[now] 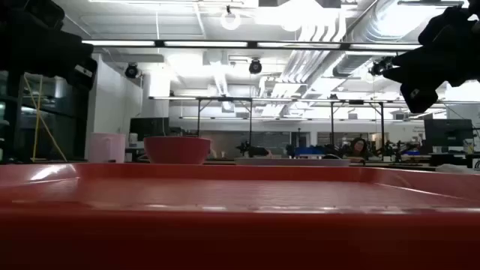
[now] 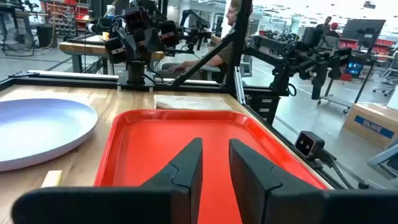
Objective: Set up tray
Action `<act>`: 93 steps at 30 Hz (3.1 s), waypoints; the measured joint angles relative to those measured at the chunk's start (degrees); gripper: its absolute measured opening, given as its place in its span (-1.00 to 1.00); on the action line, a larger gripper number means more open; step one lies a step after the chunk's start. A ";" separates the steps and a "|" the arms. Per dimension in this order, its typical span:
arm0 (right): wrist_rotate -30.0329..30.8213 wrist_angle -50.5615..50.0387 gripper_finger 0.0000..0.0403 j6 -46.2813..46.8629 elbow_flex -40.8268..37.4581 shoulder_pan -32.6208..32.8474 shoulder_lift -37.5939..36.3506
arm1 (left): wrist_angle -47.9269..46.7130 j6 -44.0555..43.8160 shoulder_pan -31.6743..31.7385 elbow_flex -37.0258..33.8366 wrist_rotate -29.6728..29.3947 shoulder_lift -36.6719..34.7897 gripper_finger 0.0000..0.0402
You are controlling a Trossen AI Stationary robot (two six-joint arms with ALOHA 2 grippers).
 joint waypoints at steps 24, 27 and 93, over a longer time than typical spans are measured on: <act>0.01 0.00 -0.59 0.00 0.00 0.02 0.00 | 0.00 0.00 -0.01 -0.01 0.00 0.01 -0.45; 0.01 0.00 -0.59 0.00 0.00 0.01 0.01 | 0.00 0.00 0.00 0.00 0.00 0.00 -0.45; 3.83 3.03 -0.59 4.35 -0.07 0.00 0.00 | 0.31 1.79 -0.02 0.00 0.00 0.00 -0.45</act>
